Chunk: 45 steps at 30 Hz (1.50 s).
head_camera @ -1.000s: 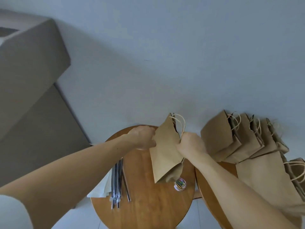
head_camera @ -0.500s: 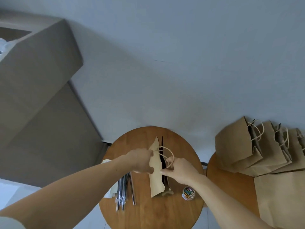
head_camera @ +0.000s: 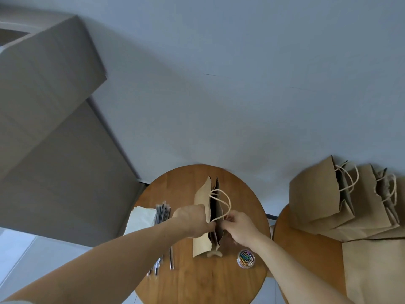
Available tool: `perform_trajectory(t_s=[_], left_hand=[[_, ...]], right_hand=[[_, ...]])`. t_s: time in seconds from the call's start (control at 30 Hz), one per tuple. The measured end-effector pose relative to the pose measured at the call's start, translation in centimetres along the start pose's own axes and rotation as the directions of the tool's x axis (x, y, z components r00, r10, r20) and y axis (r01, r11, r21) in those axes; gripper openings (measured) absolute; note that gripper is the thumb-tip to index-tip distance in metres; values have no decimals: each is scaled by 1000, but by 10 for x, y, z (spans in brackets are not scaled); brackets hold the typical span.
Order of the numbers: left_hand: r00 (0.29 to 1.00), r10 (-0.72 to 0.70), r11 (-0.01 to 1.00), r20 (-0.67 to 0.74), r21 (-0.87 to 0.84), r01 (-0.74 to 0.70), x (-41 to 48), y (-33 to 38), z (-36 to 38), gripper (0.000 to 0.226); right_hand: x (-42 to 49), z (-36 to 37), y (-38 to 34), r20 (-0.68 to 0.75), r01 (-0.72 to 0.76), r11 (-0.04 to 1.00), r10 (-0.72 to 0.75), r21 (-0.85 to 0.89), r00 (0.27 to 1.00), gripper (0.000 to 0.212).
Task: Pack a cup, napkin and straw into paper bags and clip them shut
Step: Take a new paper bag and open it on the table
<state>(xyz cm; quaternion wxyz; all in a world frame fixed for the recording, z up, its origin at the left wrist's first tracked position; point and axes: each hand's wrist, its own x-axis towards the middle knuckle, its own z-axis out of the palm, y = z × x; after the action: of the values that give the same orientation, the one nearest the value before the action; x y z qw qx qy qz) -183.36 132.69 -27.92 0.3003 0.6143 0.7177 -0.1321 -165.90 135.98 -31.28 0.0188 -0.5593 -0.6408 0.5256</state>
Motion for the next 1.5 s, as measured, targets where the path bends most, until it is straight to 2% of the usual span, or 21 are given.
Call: perform_trajectory(t_s=[0.1,0.17,0.3,0.37,0.43,0.53,0.6,0.67,0.77,0.83,0.93,1.03,1.13,1.23,1.37,1.5], left_hand=[[995,-102,982,-10,-160,99,4,0,3,33],[992,-126,968,-5,-220,122,4,1,5,29],[996,-83,957,44,-275,92,7,13,11,18],[996,-83,949,27,-303,87,7,13,13,16],[996,-76,911,38,-404,85,7,6,14,19],[996,-73,838,52,-538,89,7,-5,17,16],[997,-59,836,41,-544,72,8,-8,19,15],[999,-23,871,39,-490,39,10,-7,20,16],[999,-19,905,47,-424,37,13,-2,21,22],[997,-64,911,45,-406,77,17,-1,21,24],[985,-172,895,11,-416,161,22,-9,21,24],[970,-237,915,-47,-347,207,29,-23,18,26],[962,-247,951,-116,-220,218,33,-36,13,25],[936,-307,943,-171,-185,275,31,-48,7,23],[936,-292,948,-198,-189,256,28,-44,9,28],[969,-231,956,-86,-205,210,29,-30,18,33]], right_hand=[[-2,-6,1,-181,-80,967,36,-243,983,19],[-3,-6,-4,-248,-76,927,-19,-367,968,33],[9,4,-29,-71,48,931,-79,-361,994,57],[17,3,-35,-3,46,942,-49,-332,999,63],[21,-1,-30,64,41,965,-25,-261,998,73],[22,-6,-21,113,54,972,-29,-229,993,83],[22,-7,-20,88,57,973,-38,-225,995,86],[23,-7,-22,19,41,972,-37,-230,999,80],[29,-8,-26,-92,-20,959,-6,-283,996,40],[32,-10,-27,-89,-51,947,24,-316,996,21],[30,-18,-21,-119,-87,889,36,-451,992,17],[25,-35,-12,-158,-136,818,56,-558,986,8],[21,-59,-6,-205,-191,781,82,-594,975,5],[17,-75,0,-233,-229,774,108,-591,966,5],[20,-66,-2,-226,-172,795,46,-581,973,3],[25,-47,-12,-173,-78,829,-22,-554,985,9]])
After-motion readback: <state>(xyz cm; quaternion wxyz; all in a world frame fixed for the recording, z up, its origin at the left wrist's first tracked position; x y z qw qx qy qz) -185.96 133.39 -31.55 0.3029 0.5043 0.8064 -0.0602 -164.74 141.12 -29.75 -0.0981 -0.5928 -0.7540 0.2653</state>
